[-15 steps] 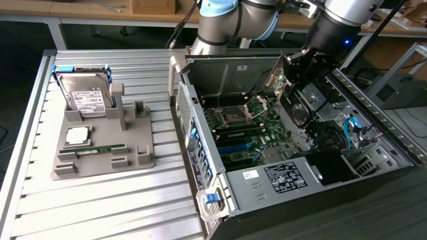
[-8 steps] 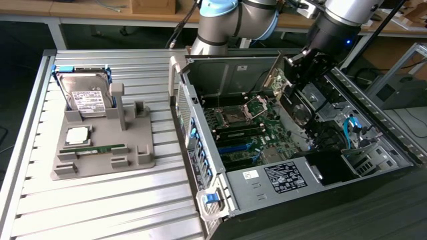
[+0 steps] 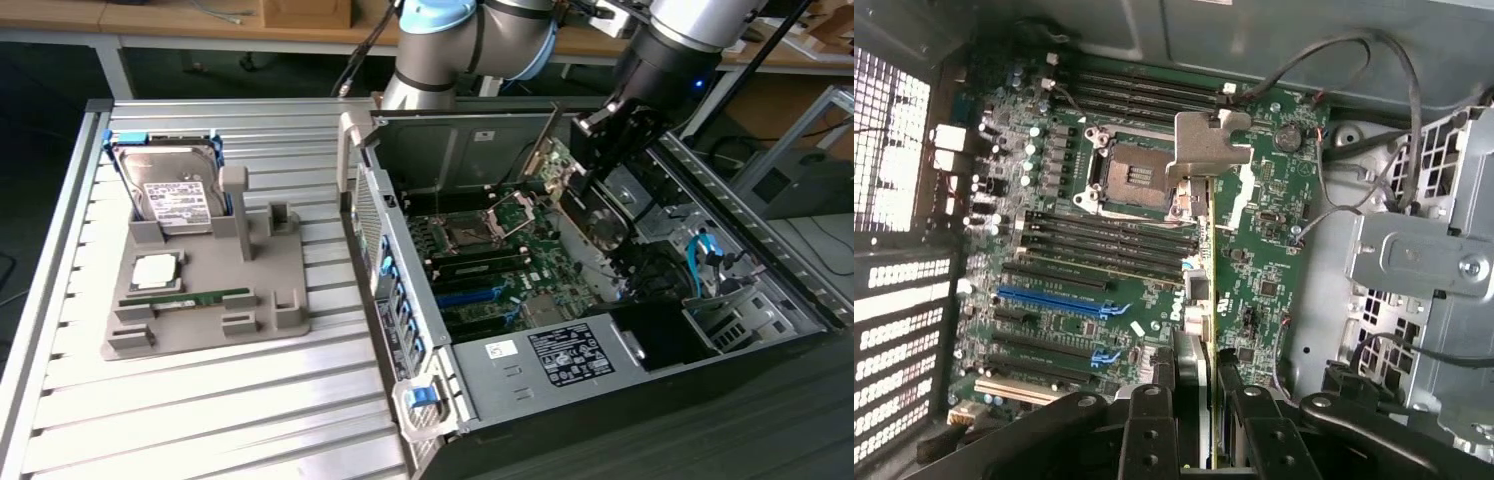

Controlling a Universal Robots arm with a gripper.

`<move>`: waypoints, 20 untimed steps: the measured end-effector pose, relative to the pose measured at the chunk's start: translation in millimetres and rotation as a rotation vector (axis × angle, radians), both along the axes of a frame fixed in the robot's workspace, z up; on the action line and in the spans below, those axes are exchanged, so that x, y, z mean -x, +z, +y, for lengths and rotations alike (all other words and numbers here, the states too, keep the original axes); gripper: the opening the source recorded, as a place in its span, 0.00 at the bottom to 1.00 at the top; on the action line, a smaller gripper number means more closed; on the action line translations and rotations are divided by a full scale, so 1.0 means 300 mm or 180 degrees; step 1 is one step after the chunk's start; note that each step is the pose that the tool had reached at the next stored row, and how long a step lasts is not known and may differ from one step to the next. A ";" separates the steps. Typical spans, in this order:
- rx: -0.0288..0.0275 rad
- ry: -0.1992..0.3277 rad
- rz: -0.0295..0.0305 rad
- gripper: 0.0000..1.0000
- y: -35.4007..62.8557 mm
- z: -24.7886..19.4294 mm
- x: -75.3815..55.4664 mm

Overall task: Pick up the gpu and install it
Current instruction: 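Insert the gpu into the slot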

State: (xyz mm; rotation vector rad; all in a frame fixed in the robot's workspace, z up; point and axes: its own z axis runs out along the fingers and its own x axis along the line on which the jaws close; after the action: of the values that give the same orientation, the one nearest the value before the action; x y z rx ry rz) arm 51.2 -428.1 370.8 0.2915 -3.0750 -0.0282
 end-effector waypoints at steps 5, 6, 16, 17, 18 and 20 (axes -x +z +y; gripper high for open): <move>0.0000 0.0097 0.0000 0.27 0.000 0.000 0.000; 0.0000 0.0117 0.0000 0.27 0.000 0.000 0.000; 0.0000 0.0399 0.0000 0.27 0.000 0.000 0.000; 0.0000 0.0424 0.0000 0.27 0.000 0.000 0.000; 0.0000 0.0444 0.0000 0.27 0.000 0.000 0.000; 0.0000 0.0502 0.0000 0.27 0.000 0.000 0.000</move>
State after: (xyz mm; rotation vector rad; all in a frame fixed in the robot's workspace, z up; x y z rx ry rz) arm 51.3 -428.1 370.8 0.5325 -3.0413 -0.0218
